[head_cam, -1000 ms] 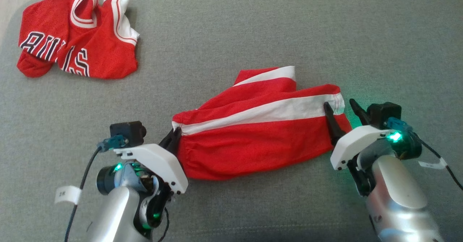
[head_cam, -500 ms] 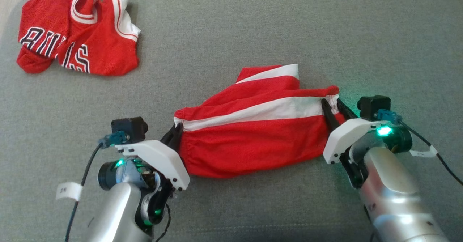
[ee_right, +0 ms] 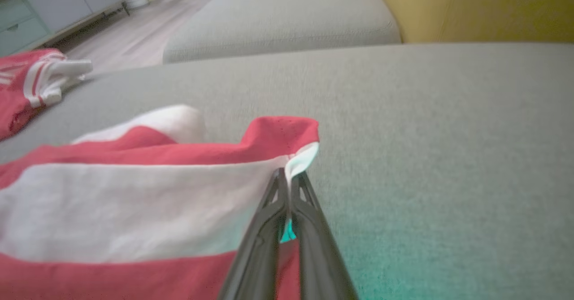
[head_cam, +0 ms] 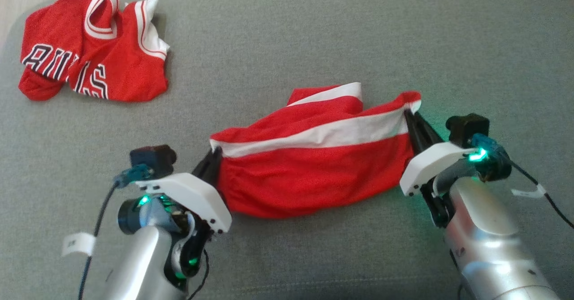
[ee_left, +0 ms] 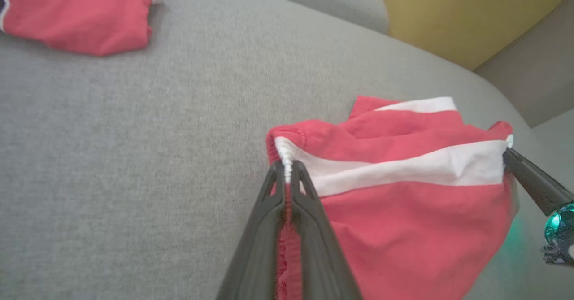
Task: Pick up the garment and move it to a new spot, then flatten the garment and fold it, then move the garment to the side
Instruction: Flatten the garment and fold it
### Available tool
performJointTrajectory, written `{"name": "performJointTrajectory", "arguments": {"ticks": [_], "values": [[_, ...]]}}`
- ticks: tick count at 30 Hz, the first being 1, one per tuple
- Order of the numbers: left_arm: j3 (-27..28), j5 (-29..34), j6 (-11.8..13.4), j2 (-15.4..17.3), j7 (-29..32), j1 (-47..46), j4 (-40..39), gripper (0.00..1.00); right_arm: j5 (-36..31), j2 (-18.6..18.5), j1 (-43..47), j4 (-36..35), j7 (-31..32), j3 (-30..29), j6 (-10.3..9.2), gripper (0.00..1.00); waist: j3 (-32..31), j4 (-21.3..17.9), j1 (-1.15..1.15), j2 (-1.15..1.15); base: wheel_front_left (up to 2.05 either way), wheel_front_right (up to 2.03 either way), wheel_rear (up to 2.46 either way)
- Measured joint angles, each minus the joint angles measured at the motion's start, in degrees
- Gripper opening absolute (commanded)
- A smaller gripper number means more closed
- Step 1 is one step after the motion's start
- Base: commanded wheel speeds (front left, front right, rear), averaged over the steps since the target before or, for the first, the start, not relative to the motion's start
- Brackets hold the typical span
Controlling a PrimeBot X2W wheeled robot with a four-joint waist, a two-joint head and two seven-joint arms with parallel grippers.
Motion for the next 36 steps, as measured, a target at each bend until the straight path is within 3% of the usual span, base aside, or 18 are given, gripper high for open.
{"name": "performJointTrajectory", "arguments": {"ticks": [9,18,28,32,36], "values": [[2.52,-2.03,-1.1,-0.04,-6.6,1.08,-4.75,0.0,1.09,-1.35,4.48,-14.68,-2.41,0.33,0.0,0.0,-4.15,-1.04,0.0,0.0,0.0,0.0,0.0],[4.46,-2.91,-1.53,0.24,-10.5,5.26,-13.8,0.0,2.99,-3.6,15.55,-41.65,2.43,-1.92,0.0,0.0,-10.21,-2.3,0.0,0.0,0.0,0.0,0.0],[4.93,-2.34,-0.38,2.56,-9.54,7.2,-29.75,0.0,2.89,-3.9,24.77,-69.79,10.42,-4.78,0.0,0.0,-13.82,-3.52,0.0,0.0,0.0,0.0,0.0],[5.13,-1.15,0.08,4.8,-6.91,6.82,-35.64,0.0,1.87,-3.98,25.47,-76.93,12.67,-6.17,0.0,0.0,-13.87,-3.71,0.0,0.0,0.0,0.0,0.0],[5.42,-0.85,0.09,6.28,-3.56,3.17,-37.63,0.0,1.65,-4.79,25.32,-79.28,14.57,-6.84,0.0,0.0,-13.08,-3.74,0.0,0.0,0.0,0.0,0.0]]}}
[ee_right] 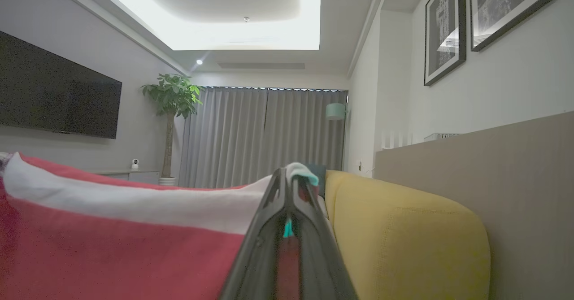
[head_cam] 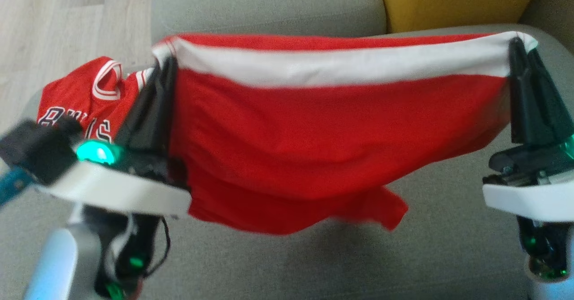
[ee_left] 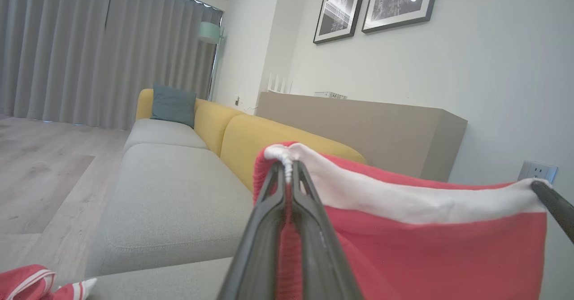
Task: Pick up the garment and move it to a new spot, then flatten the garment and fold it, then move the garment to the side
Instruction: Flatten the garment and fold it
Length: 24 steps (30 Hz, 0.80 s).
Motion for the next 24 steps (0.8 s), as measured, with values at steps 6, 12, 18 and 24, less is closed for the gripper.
{"name": "performJointTrajectory", "arguments": {"ticks": [6,12,18,24], "values": [[1.29,-2.68,-1.41,0.63,3.26,-8.28,6.98,0.0,1.78,-0.71,-5.9,6.95,1.27,2.2,0.0,0.0,2.94,-0.18,0.0,0.0,0.0,0.0,0.0],[1.27,-3.42,-4.79,0.58,3.33,-23.0,22.01,0.0,1.71,-1.85,-23.06,23.24,-3.93,4.26,0.0,0.0,8.38,-0.62,0.0,0.0,0.0,0.0,0.0],[2.57,0.41,-6.72,-1.01,-4.57,-46.71,40.69,0.0,-3.57,0.53,-46.03,40.11,-14.22,3.67,0.0,0.0,15.89,-1.58,0.01,0.0,0.0,0.0,0.0],[2.94,3.14,-8.24,-1.64,-13.41,-57.23,54.62,0.0,-4.94,3.14,-52.68,49.42,-18.16,3.78,0.0,0.0,22.92,-3.09,0.01,0.0,0.0,0.0,0.0]]}}
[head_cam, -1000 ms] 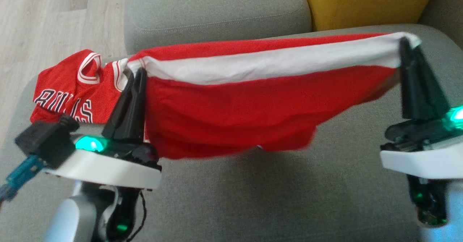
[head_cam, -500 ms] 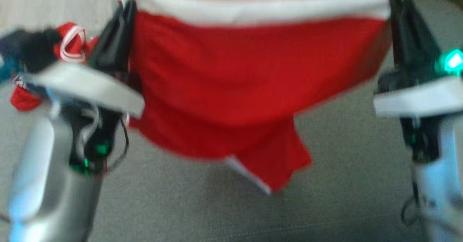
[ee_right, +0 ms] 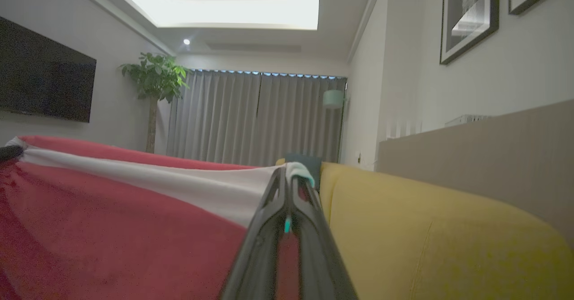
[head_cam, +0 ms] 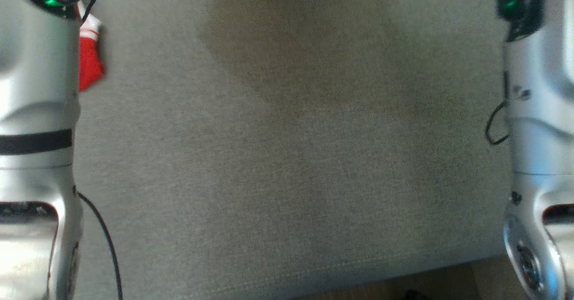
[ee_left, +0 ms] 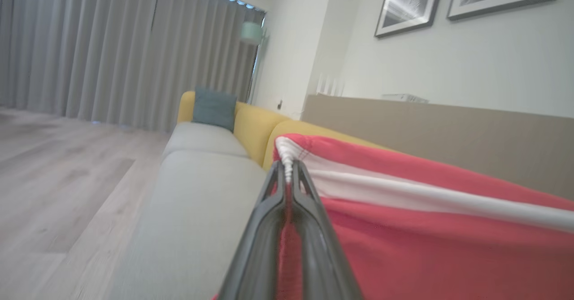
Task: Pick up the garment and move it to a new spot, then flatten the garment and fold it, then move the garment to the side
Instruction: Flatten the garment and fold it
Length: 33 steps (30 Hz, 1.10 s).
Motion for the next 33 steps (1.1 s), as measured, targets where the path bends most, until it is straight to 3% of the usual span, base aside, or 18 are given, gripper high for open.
{"name": "performJointTrajectory", "arguments": {"ticks": [6,14,20,33], "values": [[0.63,-1.12,-1.24,-1.33,-4.56,2.07,9.51,0.0,2.78,0.35,2.89,4.14,-0.59,3.96,0.0,0.0,5.54,-1.18,0.01,0.0,0.0,0.0,0.0],[2.04,-3.69,-4.27,-3.44,-7.67,9.72,12.0,0.0,6.77,0.51,14.56,-4.79,-0.67,4.2,0.0,0.0,6.88,-0.91,-0.01,0.0,0.0,0.0,0.0],[3.7,-3.44,-5.43,-4.54,-7.72,19.35,0.2,0.0,6.78,0.68,25.42,-14.72,-0.83,0.94,0.0,0.0,3.26,0.45,-0.01,0.0,0.0,0.0,0.0],[4.35,-1.64,-5.94,-6.8,-7.71,55.53,-27.28,0.0,5.69,1.77,54.17,-31.64,-0.48,-2.88,0.0,0.0,-9.66,1.06,-0.02,0.0,0.0,0.0,0.0]]}}
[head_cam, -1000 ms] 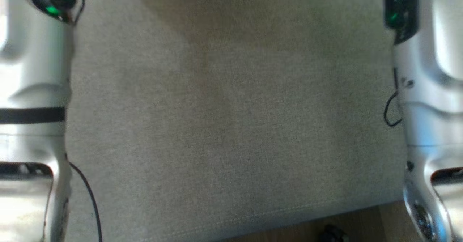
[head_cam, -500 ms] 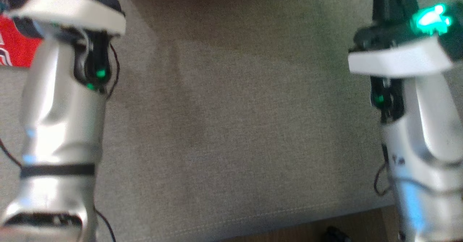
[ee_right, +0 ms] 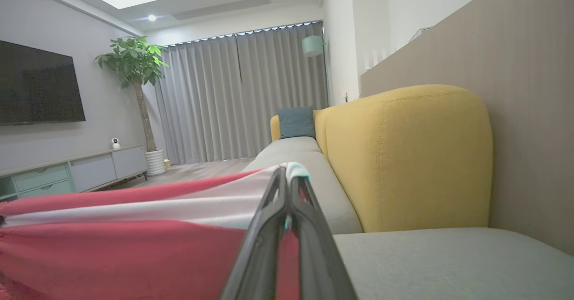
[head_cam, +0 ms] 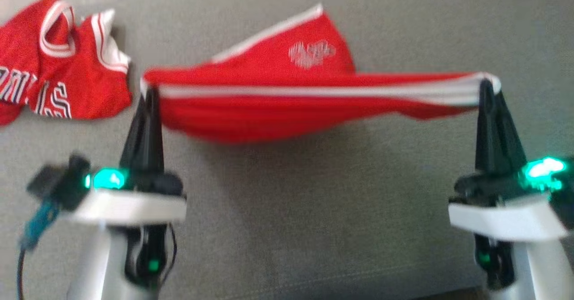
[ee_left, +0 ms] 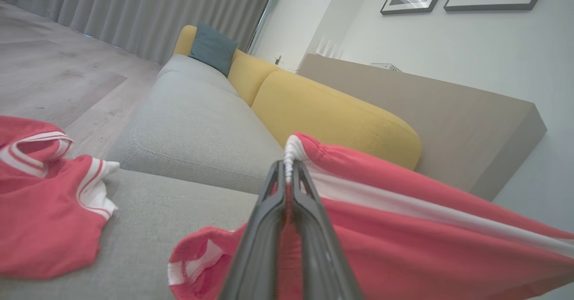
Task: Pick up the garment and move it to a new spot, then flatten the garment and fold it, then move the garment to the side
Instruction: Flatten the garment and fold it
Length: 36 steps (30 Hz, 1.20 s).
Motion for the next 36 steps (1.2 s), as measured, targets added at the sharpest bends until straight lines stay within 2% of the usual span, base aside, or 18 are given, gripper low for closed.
{"name": "performJointTrajectory", "arguments": {"ticks": [7,13,18,23,29,34,36], "values": [[-0.36,-3.05,3.11,-0.37,0.0,16.2,-10.55,0.0,-1.96,0.11,11.83,-9.35,4.48,-0.99,0.01,0.0,-4.15,-1.11,0.0,0.0,0.0,0.0,0.0],[-3.97,-6.49,6.19,-0.3,0.01,22.17,-11.39,0.0,-1.99,0.19,15.34,-8.43,6.57,-1.93,0.01,0.0,-3.88,0.34,0.0,0.0,0.0,0.0,0.0],[-6.39,-11.46,8.45,-0.3,0.01,21.54,-7.76,0.0,-1.91,0.04,12.01,-1.6,6.57,-1.67,0.01,0.0,-3.08,2.44,0.0,0.0,0.0,0.0,0.0],[-8.17,-17.56,10.13,-0.4,0.07,16.88,-1.11,0.0,-1.9,-1.94,2.93,7.49,6.39,-1.32,0.01,0.0,-1.8,4.87,0.0,0.0,0.0,0.0,0.0],[-10.04,-19.89,11.67,-0.56,0.07,7.27,6.9,0.0,-1.33,-5.43,-8.77,20.38,6.41,1.22,0.01,0.0,0.22,7.81,0.0,0.0,0.0,0.0,0.0],[-11.25,-22.51,14.25,-0.71,0.07,-0.31,14.11,0.0,-1.33,-7.33,-19.54,30.64,6.41,5.03,0.01,0.0,2.92,9.63,0.0,0.0,0.0,0.0,0.0],[-11.6,-22.88,14.67,-0.8,0.07,-1.75,15.26,0.0,-1.32,-7.66,-21.84,32.74,6.41,5.73,0.01,0.0,3.57,9.92,0.0,0.0,0.0,0.0,0.0]]}}
